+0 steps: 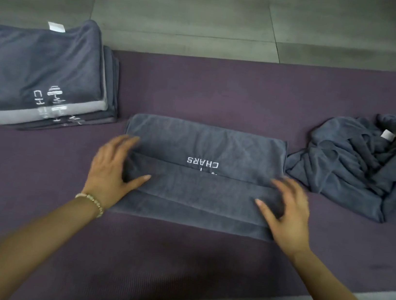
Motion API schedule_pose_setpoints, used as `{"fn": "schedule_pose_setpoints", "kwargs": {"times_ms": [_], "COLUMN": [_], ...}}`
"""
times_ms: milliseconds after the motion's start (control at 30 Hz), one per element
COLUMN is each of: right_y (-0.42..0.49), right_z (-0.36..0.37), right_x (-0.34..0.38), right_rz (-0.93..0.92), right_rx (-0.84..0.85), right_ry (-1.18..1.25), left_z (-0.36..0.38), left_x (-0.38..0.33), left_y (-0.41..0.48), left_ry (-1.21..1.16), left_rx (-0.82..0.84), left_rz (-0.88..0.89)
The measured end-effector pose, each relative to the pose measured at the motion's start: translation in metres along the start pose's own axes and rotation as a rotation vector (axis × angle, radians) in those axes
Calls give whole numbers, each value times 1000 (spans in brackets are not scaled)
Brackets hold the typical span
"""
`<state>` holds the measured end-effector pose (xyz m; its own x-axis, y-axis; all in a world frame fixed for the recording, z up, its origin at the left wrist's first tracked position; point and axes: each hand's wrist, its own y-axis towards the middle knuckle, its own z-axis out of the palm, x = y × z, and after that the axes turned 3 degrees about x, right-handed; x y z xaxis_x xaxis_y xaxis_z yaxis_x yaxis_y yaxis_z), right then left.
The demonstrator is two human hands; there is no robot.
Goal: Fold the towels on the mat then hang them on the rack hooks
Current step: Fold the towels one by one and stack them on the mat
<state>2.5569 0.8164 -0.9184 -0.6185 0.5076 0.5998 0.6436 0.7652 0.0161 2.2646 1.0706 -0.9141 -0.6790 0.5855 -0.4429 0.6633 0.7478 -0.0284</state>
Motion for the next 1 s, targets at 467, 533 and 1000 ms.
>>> {"fn": "schedule_pose_setpoints", "kwargs": {"times_ms": [467,533,1000], "right_y": [30,63,163], "right_z": [31,13,-38], "right_x": [11,23,-20], "right_rz": [-408,-259,300], "right_rx": [402,506,706], "right_ry": [-93,-35,72], "left_z": [31,10,-3], "left_x": [-7,-15,35], "left_y": [24,51,93], "left_ry": [-43,-104,-547], "left_rx": [247,345,201], "left_rz": [354,202,-422]}}
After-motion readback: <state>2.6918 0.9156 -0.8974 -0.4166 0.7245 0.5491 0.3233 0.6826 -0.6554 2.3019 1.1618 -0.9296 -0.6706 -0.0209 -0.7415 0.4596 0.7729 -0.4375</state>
